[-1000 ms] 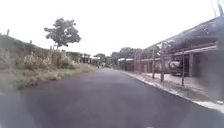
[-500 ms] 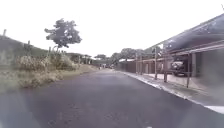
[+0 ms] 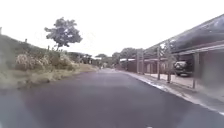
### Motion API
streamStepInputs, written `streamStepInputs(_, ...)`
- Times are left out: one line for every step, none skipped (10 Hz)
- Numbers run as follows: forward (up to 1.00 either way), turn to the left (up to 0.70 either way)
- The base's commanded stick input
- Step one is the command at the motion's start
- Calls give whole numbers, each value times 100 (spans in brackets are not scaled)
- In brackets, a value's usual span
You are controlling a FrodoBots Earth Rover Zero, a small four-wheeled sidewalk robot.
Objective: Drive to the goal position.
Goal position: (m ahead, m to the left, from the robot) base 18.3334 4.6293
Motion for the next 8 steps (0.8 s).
streamStepInputs(70, 0)
streamStepInputs(70, 0)
streamStepInputs(70, 0)
streamStepInputs(70, 0)
streamStepInputs(70, 0)
streamStepInputs(70, 0)
streamStepInputs(70, -31)
streamStepInputs(70, -35)
